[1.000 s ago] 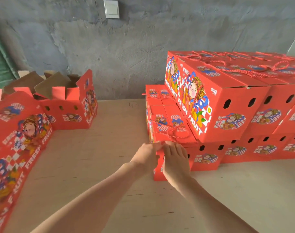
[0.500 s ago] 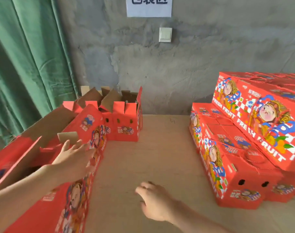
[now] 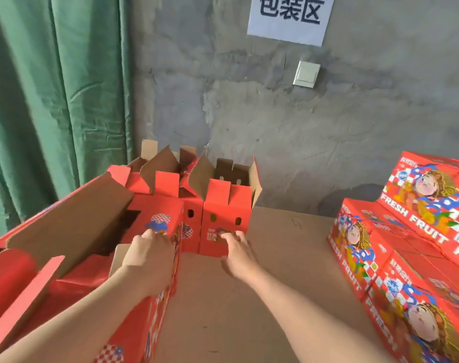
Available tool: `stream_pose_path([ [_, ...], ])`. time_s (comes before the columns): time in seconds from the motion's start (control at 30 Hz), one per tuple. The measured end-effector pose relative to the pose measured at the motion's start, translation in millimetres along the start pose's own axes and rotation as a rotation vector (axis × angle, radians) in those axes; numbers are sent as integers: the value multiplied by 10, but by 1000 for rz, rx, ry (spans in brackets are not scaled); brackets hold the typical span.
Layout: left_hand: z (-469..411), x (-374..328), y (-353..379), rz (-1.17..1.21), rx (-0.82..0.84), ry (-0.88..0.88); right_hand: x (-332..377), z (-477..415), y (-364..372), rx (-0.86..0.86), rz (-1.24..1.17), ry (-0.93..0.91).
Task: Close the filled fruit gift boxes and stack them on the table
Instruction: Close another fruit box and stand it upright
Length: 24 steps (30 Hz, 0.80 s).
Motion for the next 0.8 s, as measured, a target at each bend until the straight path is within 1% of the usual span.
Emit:
stream_pose_path([
  [0.1,-34,51,112,63,-89,24,-134,-406,171,70,-17,73],
  [0.2,-25,93,215,76,-102,34,-234,-757,321,79,-32,135],
  [0.27,-22,94,226,43,-99,36,-259,-939,392,77,-68,180],
  [0.37,-53,28,219,-28,-124,62,-327,-1080,405,72,-206,206],
  [0.4,-50,19,199,-49,-109,60,-354,-1078,381,68,-234,206],
  [0.43,-59,7,199,-58,-117,60,-369,-1036,358,69,-225,199],
  [0.53,-45,-28,168,-95,-59,46,-358,-796,337,48,-184,192],
  [0.6,-32,-43,175,-48,-85,41,-338,-515,373,21,-197,178],
  [0.63,-12,-44,141,-23,-83,20,-324,-333,406,19,-169,160],
  [0.67,10,-31,113,-33,-47,-10,-303,-131,419,6,-146,133],
  [0.73,80,-55,34,-62,-14,-25,-295,292,394,-52,-155,88],
  [0.77,139,-79,32,-111,18,-29,-316,521,376,-60,-174,78],
  [0.8,197,-117,35,-106,6,-2,-374,799,331,-45,-204,60],
])
Point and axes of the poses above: each hand's wrist, its own z-axis away from the middle knuckle, its own y-axis out of the palm, x = y × z, the point moved 3 cm from there along -z, towards the middle knuckle, and after that the axes turned 3 degrees about -z, right-handed, at the moved point
